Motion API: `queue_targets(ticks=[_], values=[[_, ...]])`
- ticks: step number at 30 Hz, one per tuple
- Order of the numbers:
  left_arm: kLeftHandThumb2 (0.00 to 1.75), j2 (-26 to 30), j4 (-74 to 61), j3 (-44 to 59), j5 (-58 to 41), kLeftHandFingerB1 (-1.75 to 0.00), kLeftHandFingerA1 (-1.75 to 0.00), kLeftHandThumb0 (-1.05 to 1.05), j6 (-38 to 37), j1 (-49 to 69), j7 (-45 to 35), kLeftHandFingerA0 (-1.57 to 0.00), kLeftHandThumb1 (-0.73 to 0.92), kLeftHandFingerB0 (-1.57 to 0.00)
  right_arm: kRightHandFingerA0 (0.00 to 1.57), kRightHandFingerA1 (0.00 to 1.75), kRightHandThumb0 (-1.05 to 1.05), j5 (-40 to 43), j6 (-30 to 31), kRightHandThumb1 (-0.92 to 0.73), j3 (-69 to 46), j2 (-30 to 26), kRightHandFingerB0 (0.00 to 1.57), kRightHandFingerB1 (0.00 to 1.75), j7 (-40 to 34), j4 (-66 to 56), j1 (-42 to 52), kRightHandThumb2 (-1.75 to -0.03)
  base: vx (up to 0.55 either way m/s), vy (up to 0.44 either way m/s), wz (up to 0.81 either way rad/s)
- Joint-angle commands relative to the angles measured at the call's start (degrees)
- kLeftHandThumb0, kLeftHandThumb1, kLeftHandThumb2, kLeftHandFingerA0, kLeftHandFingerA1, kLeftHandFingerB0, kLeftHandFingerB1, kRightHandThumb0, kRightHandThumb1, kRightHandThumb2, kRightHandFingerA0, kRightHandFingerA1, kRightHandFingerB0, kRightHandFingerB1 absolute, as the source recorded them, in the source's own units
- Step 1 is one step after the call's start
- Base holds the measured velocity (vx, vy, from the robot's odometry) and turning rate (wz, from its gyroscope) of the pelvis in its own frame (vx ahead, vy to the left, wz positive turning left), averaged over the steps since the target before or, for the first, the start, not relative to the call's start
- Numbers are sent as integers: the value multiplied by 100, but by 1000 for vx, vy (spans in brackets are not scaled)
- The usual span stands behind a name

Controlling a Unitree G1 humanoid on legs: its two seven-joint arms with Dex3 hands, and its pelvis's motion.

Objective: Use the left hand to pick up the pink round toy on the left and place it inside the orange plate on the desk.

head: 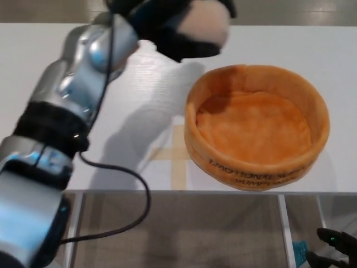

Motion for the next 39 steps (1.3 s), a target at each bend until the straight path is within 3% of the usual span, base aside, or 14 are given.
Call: queue_targets(ticks=[1,2,5,7,8,10,11,12,14,15,16,19,20,39], values=[[63,-319,475,-256,365,-119,-165,-30,119,-367,281,-74,76,-73,53,42,-27,-36,15,-57,-9,24,48,42,-24,19,49,-57,0,0,0],[64,-451,596,-342,423,-60,-161,-30,210,-446,297,-77,74,-80,54,42,-28,-17,-10,-57,-27,29,48,43,2,11,46,-57,0,0,0],[64,-630,814,-466,501,-60,-161,-30,317,-589,347,-77,74,-80,54,42,-28,1,-37,-57,-51,30,48,43,29,0,29,-57,0,0,0],[62,-772,993,-559,538,-73,-161,-32,255,-589,439,-82,76,-86,54,42,-28,-18,-29,-57,-45,19,47,42,32,-3,11,-57,0,0,0],[65,-823,1058,-610,579,-109,-166,-32,249,-577,466,-77,77,-74,54,41,-27,-15,-10,-57,-49,22,48,42,25,-7,5,-57,0,0,0],[64,-917,1201,-693,627,-141,-168,-30,212,-547,542,-78,75,-65,53,42,-27,-7,7,-57,-67,32,48,42,25,-9,2,-57,0,0,0],[64,-946,1239,-705,623,-141,-168,-30,190,-530,573,-78,75,-65,53,42,-27,-4,-1,-57,-73,34,48,42,33,-7,4,-57,0,0,0],[60,-1006,1321,-708,559,-52,-118,-26,239,-513,440,-80,68,-67,54,42,-28,-26,-14,-57,-62,32,49,43,16,-2,1,-57,0,0,0],[60,-1057,1409,-695,470,-52,-118,-26,336,-525,205,-80,68,-67,54,42,-28,-67,-21,-57,-40,26,49,43,-20,3,-7,-57,0,0,0],[81,-1034,1436,-908,653,-14,-9,-76,820,-628,-354,0,47,-5,54,42,-28,-51,-25,-57,-59,32,49,43,-6,2,-5,-57,0,0,0],[83,-1033,1449,-977,709,-3,0,-80,979,-648,-536,0,46,0,54,42,-27,-33,-26,-57,-76,37,49,43,4,-1,2,-57,0,0,0],[86,-1009,1459,-1070,705,0,0,-80,1083,-617,-701,0,43,0,53,42,-27,-23,-17,-57,-89,39,48,43,36,-4,10,-57,0,0,0],[67,-982,1454,-1093,693,-3,0,-98,1073,-581,-727,0,48,0,52,41,-26,-13,8,-57,-102,43,48,42,52,-4,4,-57,0,0,0],[62,-765,1001,-836,370,-2,0,-105,1024,-421,-1319,0,66,0,53,42,-25,-62,2,-57,-97,60,48,43,69,1,23,-57,0,0,0]])
